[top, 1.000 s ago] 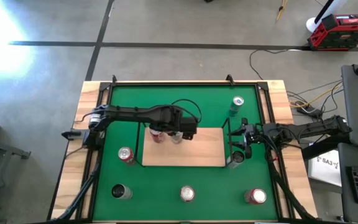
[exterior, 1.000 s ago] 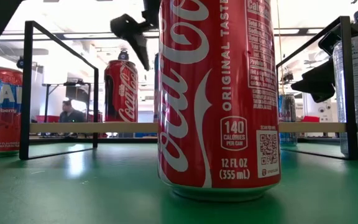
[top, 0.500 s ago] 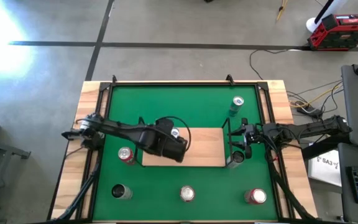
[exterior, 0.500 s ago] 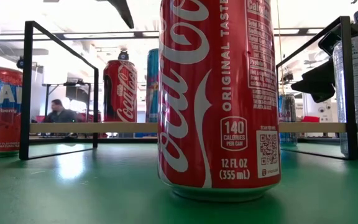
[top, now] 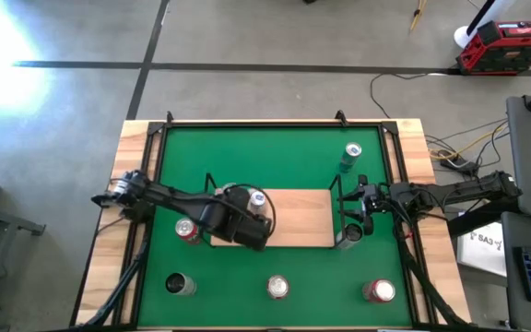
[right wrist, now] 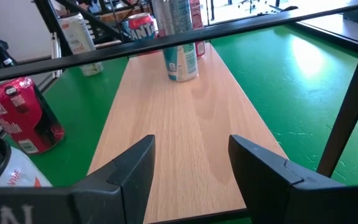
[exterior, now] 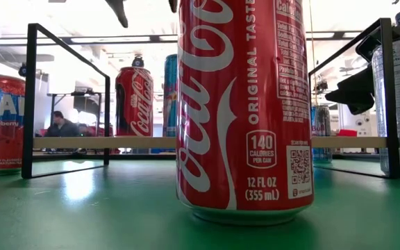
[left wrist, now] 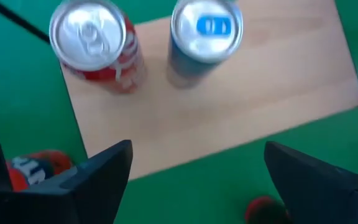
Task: Place canned beverage on shelf
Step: Put the top orange soda can on the shelf
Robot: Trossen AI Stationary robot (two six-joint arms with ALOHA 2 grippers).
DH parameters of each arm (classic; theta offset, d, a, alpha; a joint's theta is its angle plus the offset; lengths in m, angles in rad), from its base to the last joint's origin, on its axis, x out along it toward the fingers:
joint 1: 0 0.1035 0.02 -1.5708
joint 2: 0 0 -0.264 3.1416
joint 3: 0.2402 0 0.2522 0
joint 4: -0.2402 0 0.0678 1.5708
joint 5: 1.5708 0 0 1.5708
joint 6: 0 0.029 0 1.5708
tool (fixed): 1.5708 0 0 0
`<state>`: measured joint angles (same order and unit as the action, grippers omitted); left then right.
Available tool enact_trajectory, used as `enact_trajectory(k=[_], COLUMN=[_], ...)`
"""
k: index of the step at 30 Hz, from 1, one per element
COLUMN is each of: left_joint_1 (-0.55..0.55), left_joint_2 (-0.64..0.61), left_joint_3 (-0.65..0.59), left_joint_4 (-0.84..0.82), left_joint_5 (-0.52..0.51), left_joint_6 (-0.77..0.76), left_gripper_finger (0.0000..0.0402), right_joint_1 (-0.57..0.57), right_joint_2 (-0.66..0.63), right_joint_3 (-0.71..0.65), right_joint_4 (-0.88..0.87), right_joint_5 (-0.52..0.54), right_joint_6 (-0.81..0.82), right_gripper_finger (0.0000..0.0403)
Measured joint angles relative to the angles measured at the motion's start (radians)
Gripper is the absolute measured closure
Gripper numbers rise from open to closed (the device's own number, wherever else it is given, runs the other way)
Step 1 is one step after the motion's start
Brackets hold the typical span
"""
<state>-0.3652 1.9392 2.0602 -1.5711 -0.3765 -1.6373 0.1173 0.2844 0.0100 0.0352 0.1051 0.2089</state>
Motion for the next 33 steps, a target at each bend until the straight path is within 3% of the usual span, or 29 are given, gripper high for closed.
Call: enact_trajectory(k=[14,20,24,33], left_joint_1=[-0.193,-0.256,-0.299,-0.342], left_joint_2=[0.021,-0.008,-0.096,-0.437], left_joint_3=[-0.029,-0.107,-0.208,-0.536], left_joint_4=[0.002,0.001,0.000,-0.001], left_joint_5=[0.028,0.029,0.047,0.168], left_joint_6=[-0.247,-0.397,-0.498,-0.767], left_gripper_finger=[0.0099,0.0123,0.0143,0.0171], right_joint_1=[0.000,0.000,0.000,0.000], right_joint_2=[0.000,0.000,0.000,0.000], right_joint_3=[0.000,0.000,0.000,0.000], right_joint_4=[0.000,0.000,0.000,-0.001], right_joint_5=[0.000,0.000,0.000,0.000], right_joint_6=[0.000,0.000,0.000,0.000], right_gripper_finger=[0.0207,0.0207,0.0207,0.0207])
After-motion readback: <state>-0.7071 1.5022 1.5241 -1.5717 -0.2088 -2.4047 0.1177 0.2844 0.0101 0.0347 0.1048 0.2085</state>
